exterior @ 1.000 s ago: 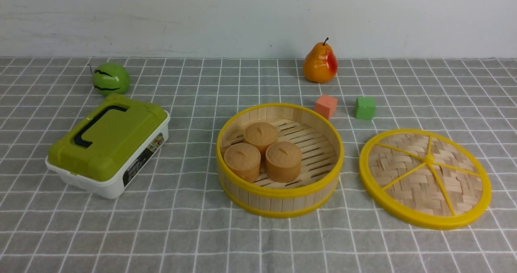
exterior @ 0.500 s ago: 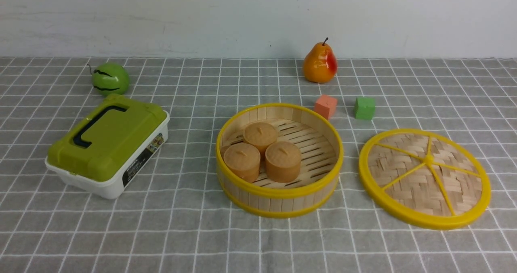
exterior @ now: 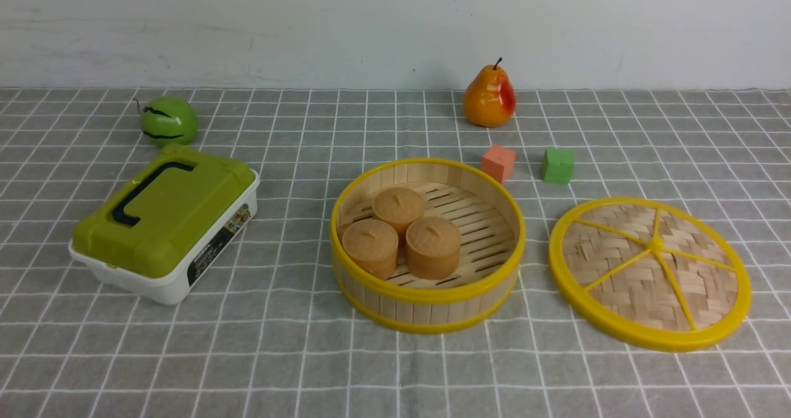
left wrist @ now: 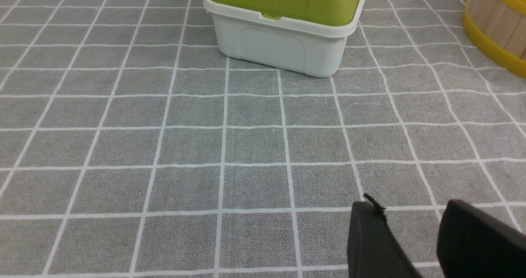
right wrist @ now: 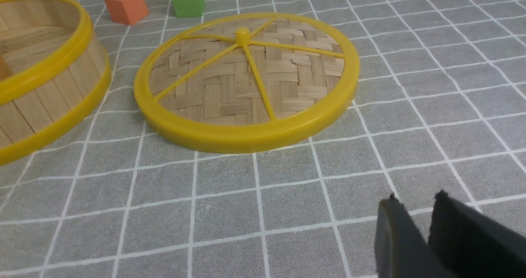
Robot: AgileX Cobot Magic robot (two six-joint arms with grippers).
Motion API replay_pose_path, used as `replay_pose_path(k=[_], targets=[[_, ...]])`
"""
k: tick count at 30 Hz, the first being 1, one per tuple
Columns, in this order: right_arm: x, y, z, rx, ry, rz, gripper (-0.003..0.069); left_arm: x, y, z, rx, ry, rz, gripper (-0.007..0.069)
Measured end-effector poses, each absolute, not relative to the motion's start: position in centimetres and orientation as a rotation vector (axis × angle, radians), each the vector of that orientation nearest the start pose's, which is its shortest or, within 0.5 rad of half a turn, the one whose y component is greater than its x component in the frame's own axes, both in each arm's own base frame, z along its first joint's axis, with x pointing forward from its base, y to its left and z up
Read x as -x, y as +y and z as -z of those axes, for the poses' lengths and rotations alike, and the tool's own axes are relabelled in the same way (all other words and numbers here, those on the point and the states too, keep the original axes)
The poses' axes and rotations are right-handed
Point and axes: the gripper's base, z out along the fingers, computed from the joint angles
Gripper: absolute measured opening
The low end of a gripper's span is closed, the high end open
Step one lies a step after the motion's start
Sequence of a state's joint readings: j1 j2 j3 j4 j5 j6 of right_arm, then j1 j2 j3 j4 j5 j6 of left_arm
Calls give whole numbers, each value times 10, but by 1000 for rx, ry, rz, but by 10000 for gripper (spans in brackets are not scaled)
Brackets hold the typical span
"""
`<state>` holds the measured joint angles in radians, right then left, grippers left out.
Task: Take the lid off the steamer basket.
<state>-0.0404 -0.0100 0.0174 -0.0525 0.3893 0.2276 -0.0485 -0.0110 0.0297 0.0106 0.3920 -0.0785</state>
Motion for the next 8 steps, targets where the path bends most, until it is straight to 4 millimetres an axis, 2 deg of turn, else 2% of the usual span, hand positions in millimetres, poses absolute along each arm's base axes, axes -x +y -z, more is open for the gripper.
replay_pose_path(k=[8], targets=[[-52,-4,-173,-220,1868,-76,119,-52,-2,-169,22,1895,76,239]])
